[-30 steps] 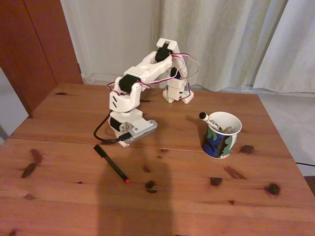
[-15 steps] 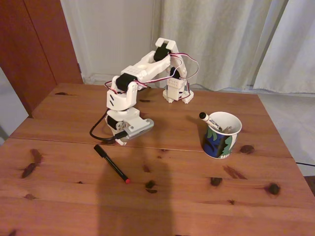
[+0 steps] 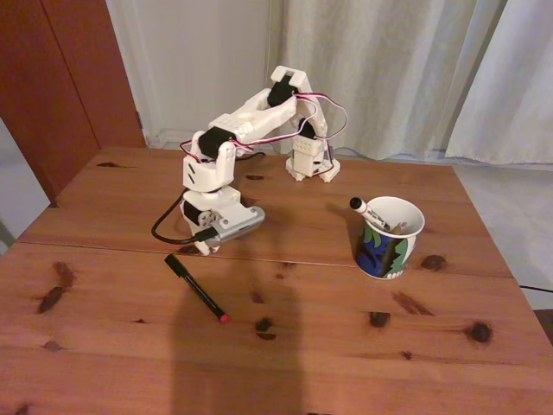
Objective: Clean up the desk and place the pens and markers into the cup
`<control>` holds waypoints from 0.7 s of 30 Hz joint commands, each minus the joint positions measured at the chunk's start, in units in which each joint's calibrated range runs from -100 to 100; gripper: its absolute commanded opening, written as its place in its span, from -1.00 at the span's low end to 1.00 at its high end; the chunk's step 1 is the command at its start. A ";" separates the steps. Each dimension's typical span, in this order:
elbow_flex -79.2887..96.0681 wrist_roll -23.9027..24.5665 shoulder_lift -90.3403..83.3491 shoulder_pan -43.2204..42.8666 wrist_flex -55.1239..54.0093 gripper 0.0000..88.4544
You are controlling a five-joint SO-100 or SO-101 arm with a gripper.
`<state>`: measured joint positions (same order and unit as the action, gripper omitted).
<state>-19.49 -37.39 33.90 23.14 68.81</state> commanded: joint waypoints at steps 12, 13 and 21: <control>-1.25 -4.94 -5.31 0.14 0.31 -0.41; -1.25 -4.94 -5.31 0.14 0.31 -0.41; -1.25 -4.94 -5.31 -0.34 0.31 -0.41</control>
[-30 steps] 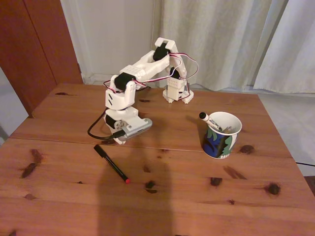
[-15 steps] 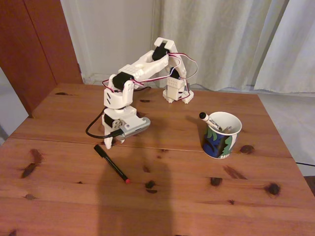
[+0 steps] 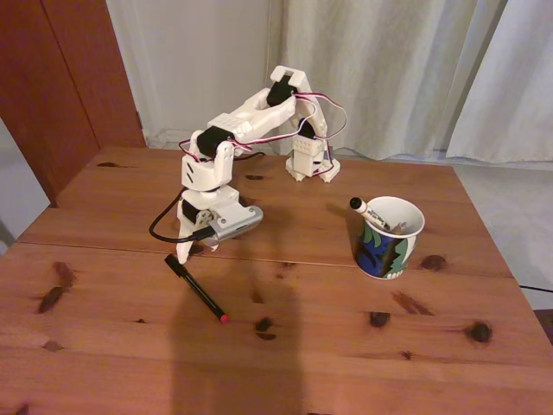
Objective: Clean up the desk and place the pens and markers into the cup
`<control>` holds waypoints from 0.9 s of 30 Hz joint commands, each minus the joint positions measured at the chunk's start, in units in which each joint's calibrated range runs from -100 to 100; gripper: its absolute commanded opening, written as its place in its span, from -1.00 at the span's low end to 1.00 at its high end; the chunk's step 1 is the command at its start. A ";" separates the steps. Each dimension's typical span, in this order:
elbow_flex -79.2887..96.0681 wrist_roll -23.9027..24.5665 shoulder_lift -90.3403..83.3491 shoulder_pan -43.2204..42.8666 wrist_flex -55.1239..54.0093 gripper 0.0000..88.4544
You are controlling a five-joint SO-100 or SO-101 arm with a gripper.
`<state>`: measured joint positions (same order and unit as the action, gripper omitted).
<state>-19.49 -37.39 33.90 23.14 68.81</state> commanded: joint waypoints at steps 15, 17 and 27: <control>-0.44 -4.94 -4.40 -4.36 0.31 -0.41; -0.53 -4.94 -4.40 -4.84 0.31 -0.41; -0.62 -4.94 -4.40 -5.09 0.22 -0.41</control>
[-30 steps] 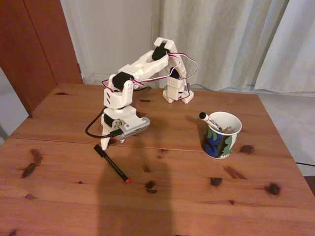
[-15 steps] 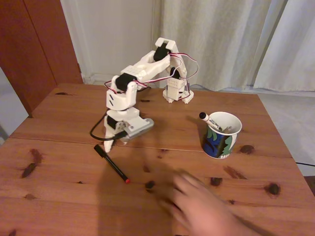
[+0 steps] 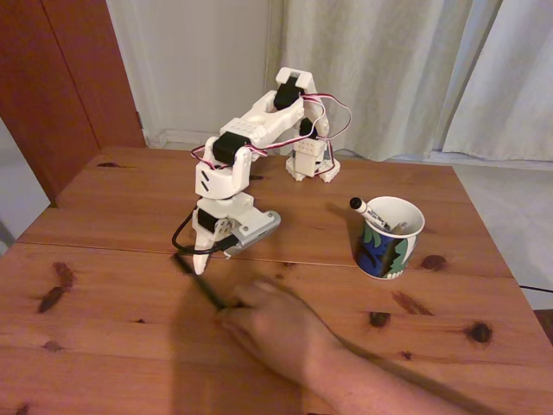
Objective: Clean up the desk and place the pens and markers into the cup
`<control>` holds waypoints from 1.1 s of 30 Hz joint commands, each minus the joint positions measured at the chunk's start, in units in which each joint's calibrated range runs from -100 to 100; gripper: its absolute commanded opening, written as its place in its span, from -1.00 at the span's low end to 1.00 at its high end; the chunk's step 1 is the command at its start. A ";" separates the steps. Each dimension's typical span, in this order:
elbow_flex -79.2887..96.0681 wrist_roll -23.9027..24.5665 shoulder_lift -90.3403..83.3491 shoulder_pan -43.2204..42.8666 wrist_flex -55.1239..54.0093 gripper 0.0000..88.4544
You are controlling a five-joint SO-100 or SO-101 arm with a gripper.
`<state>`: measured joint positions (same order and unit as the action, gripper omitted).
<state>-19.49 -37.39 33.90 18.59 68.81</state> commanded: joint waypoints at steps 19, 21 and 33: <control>-0.62 -4.94 -4.40 -0.54 0.22 -0.41; -0.62 -4.94 -4.40 -0.54 0.14 -0.41; -0.53 -4.94 -4.40 -0.14 0.22 -0.41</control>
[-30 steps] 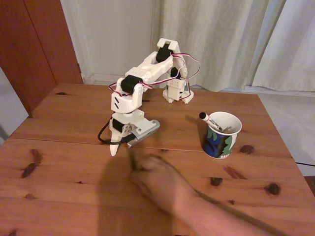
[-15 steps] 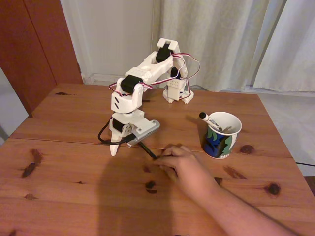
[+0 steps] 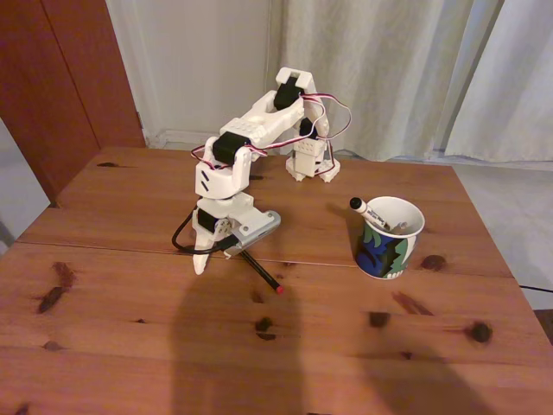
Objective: Clean up the desk and place the pens and markers into the cup
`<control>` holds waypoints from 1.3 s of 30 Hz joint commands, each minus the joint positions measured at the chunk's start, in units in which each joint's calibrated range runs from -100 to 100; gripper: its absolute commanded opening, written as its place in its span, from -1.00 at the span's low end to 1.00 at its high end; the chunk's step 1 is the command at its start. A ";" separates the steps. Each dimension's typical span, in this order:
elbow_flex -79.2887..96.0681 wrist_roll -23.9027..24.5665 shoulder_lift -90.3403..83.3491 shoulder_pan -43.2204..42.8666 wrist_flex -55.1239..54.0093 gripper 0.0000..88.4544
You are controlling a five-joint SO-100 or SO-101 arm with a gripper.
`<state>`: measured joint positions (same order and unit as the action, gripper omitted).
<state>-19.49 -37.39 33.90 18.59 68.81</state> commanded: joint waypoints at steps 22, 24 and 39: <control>-1.25 -5.20 -5.23 0.99 6.67 -0.41; -1.34 -5.25 -5.23 1.07 8.31 -0.41; -0.53 -4.94 -4.56 1.63 10.98 -0.41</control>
<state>-19.49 -37.58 33.81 20.21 79.18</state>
